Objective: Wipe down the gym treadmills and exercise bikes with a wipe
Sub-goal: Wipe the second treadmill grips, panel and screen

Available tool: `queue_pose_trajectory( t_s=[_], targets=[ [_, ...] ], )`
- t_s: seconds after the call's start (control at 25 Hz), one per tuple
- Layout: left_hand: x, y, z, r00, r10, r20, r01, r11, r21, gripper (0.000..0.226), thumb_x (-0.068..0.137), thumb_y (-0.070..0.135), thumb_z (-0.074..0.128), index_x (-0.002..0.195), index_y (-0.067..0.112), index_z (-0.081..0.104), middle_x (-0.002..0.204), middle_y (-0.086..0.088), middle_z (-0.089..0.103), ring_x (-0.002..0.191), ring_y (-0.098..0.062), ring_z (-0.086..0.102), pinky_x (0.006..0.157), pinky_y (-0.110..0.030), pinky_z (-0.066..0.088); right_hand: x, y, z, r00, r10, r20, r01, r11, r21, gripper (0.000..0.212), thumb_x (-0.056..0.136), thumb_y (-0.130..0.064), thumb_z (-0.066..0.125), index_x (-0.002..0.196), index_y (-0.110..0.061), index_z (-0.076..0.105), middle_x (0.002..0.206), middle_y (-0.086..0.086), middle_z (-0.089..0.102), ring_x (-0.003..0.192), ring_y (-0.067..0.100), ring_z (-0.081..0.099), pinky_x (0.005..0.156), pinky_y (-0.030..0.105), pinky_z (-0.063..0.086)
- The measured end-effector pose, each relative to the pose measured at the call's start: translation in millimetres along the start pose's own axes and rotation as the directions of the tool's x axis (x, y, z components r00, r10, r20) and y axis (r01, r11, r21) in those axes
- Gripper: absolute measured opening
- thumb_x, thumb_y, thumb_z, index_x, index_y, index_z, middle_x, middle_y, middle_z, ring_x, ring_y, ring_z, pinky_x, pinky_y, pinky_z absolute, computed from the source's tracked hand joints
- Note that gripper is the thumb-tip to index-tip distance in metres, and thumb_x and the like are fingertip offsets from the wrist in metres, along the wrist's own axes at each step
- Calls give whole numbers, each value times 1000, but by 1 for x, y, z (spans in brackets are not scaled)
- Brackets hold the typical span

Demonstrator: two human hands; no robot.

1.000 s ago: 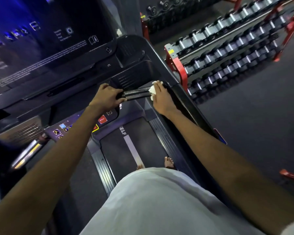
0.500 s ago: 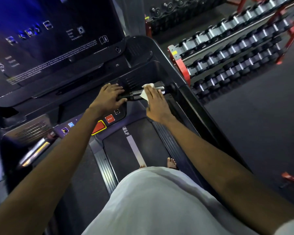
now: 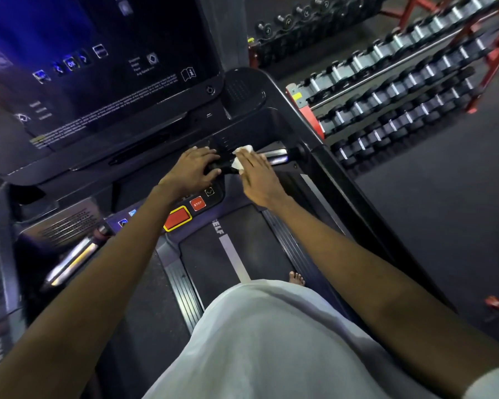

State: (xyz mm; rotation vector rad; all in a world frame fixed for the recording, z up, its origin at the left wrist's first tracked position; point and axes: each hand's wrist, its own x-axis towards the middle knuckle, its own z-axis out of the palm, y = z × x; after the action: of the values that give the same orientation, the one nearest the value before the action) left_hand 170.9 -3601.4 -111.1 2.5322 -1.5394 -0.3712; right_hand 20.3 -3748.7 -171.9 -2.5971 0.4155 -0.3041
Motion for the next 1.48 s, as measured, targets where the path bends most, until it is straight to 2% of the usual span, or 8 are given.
queue_pose_trajectory(
  t_s=[0.24,0.72,0.88,1.04,1.16,1.28,1.4,1.48],
  targets=[
    [-10,-7,-2,1000,0,11,1,998,-58,57,94,38,56,140,4,50,148,-15,46,139,-28,41,118,-45,26,0,8,-3,947,188,-259,-168,981,99,41,89,0,49,128,-4,61,131,13,59,127,31,48,110,38,40],
    [-14,-10,-11,999,-42,16,45,963,-266,47,100,20,53,146,14,45,154,-5,38,144,-18,32,116,-24,9,2,-38,23,974,-36,-223,50,997,59,41,88,3,58,126,-8,64,124,6,58,113,25,50,96,31,50],
    [-16,-11,-11,998,-48,33,56,958,-281,48,99,23,54,146,16,46,154,-3,39,143,-19,34,113,-18,8,-6,-47,28,915,222,-338,-119,947,299,38,84,10,57,118,-5,65,115,11,54,97,15,55,86,8,42],
    [-16,-11,-13,999,-43,28,49,963,-265,48,99,25,54,146,15,46,154,-4,39,143,-18,34,119,-27,11,-1,-63,34,726,625,-286,-341,689,640,21,78,5,65,96,-6,63,100,9,62,83,17,57,70,4,38],
    [-14,-10,-12,999,-29,17,32,975,-221,46,99,26,54,143,14,50,152,-7,43,141,-20,38,121,-34,18,6,-63,35,458,889,29,-431,193,882,14,82,-6,68,94,-11,61,93,3,66,80,17,62,70,24,49],
    [-4,-4,-10,1000,-8,14,9,996,-89,41,97,34,54,135,21,59,144,-11,51,131,-28,49,112,-38,35,18,-45,25,293,911,289,-374,-169,912,12,90,-8,59,78,-9,57,83,7,61,64,15,54,56,28,46],
    [6,5,-8,999,-3,49,-1,997,82,41,96,43,52,135,30,58,135,-12,54,124,-32,51,106,-42,36,29,-25,11,240,890,388,-185,-350,918,22,92,8,42,76,-6,47,73,8,53,56,14,50,47,26,43],
    [9,9,-3,997,-2,73,-8,991,134,43,96,45,51,138,32,54,136,-9,55,129,-31,46,108,-42,30,27,-21,4,211,902,376,-174,-344,923,23,90,13,41,76,-5,44,73,7,50,58,13,51,49,27,43]
  ],
)
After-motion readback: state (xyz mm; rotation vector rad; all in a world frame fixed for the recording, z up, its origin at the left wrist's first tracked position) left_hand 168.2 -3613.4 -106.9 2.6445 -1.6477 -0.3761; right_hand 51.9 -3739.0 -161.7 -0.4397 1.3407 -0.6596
